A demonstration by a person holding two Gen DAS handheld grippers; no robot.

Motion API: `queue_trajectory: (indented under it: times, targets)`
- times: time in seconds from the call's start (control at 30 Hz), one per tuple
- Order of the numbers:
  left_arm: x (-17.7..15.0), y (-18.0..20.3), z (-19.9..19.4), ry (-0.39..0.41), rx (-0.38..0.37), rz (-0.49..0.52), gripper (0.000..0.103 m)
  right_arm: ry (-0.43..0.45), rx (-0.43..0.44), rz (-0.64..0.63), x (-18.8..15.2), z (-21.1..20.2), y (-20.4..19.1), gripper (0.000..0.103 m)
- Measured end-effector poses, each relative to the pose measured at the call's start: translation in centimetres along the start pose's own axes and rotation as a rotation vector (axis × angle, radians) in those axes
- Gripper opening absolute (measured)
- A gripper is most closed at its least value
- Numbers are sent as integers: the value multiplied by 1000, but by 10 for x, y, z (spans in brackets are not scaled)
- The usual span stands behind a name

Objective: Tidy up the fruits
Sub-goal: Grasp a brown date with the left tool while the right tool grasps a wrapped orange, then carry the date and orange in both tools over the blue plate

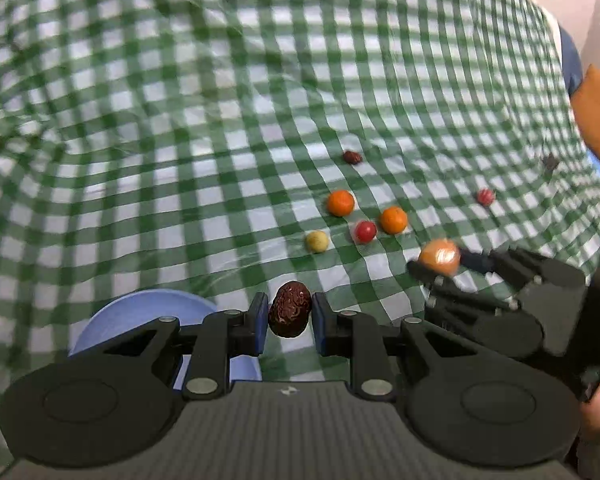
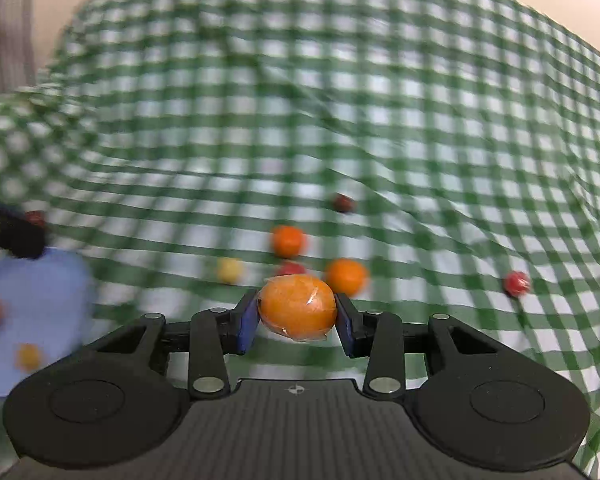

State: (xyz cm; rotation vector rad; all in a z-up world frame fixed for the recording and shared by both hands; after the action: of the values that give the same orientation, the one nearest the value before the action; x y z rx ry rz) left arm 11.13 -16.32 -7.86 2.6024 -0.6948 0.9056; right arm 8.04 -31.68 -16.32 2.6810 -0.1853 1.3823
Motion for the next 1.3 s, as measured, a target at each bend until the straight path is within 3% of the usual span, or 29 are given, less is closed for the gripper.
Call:
queue_trajectory:
  times: [0.1,0.2,0.33,0.63,0.77,1.0,1.3]
  targets:
    - [-7,-8,-28,41,-33,-77,25,-31,122,-13,3,-34,-26,42]
    - [-16,-18,-49,58,-11,-135,25,-103,193,-77,1,-59,-49,42]
    - [-27,-34,-82,89,-4,-154,25,-93,195,-126,3,-94,-71,42]
    - [-81,-80,-138,82,81,-203,25,15,205,-43,2,-177,-115,42]
    - [-100,-93,-155,93,98,-237,25,56,233,-136,5,-189,-139,42]
    - [-99,-100,-171,131,95,-248,25,81,250,-178,10,-196,-155,42]
    - [-106,-97,-165,131,76,-259,25,41,252,-208,0,-194,-160,42]
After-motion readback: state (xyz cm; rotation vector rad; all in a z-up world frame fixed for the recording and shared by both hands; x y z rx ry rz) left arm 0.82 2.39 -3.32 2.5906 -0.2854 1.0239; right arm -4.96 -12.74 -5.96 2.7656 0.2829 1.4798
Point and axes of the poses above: each gripper's, at about its wrist camera, not at the fingertips, and z roughly the way its jaws point, y to its right, x to its top, the point moved 7 cm from there along z, roughly the way its jaws point, and after that the axes turned 6 degrees about -x, right-handed, at the moved point
